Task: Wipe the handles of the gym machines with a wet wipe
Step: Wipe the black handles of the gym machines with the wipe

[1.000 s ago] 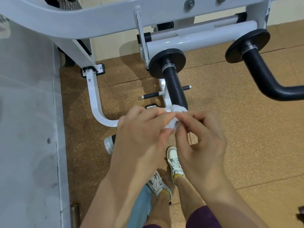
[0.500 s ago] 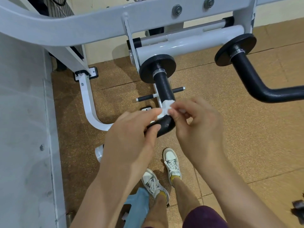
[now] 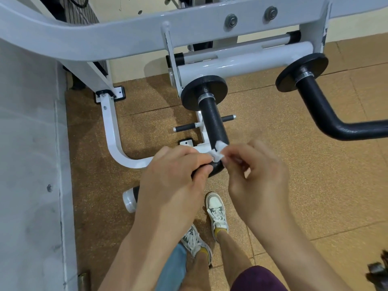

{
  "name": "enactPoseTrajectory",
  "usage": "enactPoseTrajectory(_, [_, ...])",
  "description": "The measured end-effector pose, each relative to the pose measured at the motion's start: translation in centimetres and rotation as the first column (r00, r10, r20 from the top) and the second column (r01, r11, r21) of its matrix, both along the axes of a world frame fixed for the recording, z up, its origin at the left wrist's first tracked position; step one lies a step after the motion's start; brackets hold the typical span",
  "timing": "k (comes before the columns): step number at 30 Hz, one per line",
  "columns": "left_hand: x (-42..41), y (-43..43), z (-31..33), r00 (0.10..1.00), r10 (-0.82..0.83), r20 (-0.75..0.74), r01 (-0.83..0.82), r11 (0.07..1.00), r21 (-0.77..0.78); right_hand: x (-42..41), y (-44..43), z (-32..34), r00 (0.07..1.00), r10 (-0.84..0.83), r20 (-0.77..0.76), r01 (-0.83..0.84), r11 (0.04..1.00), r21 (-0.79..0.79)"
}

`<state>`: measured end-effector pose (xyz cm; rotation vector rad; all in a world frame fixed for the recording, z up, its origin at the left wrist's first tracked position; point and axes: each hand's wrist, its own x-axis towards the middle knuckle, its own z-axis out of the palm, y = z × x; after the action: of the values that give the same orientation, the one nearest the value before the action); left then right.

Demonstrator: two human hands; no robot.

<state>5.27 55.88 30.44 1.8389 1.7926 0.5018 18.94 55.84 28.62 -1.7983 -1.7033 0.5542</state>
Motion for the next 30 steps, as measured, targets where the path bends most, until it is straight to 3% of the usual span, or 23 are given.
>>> enactPoseTrajectory(4, [0.2, 0.2, 0.0, 0.998, 0.055, 0.023, -0.054, 0.998, -0.021, -0.2, 4.2, -0.7, 0.998, -0.048, -0.039, 0.048, 0.999, -0.011])
enactPoseTrajectory(10, [1.4, 1.0, 0.5, 0.993, 0.065, 0.102, -0.063, 0.998, -0.025, 0.5, 2.7, -0.1, 0.997, 0.009, -0.076, -0.012, 0.999, -0.031])
enactPoseTrajectory(13, [2.0, 1.7, 0.2, 0.996, 0.057, 0.065, -0.057, 0.998, -0.003, 0.0, 6.1, -0.9, 0.994, -0.018, -0.104, 0.017, 1.000, -0.010])
enactPoseTrajectory(18, [2.5, 2.0, 0.0, 0.991, 0.113, 0.070, -0.114, 0.993, 0.005, 1.4, 3.6, 0.0, 0.995, 0.082, -0.065, -0.084, 0.996, -0.033])
enactPoseTrajectory(23, [2.7, 2.8, -0.4, 0.991, 0.133, 0.003, -0.133, 0.991, -0.001, -0.3, 9.2, -1.0, 0.998, 0.041, -0.052, -0.042, 0.999, -0.022])
enactPoseTrajectory(27, [2.8, 3.3, -0.2, 0.977, 0.213, 0.030, -0.213, 0.977, -0.001, 1.4, 7.4, -0.3, 0.987, 0.160, -0.005, -0.160, 0.986, -0.042])
enactPoseTrajectory(30, [2.8, 3.6, -0.4, 0.978, 0.207, 0.032, -0.207, 0.978, 0.003, 0.9, 9.2, -0.8, 0.989, 0.141, -0.040, -0.143, 0.988, -0.057])
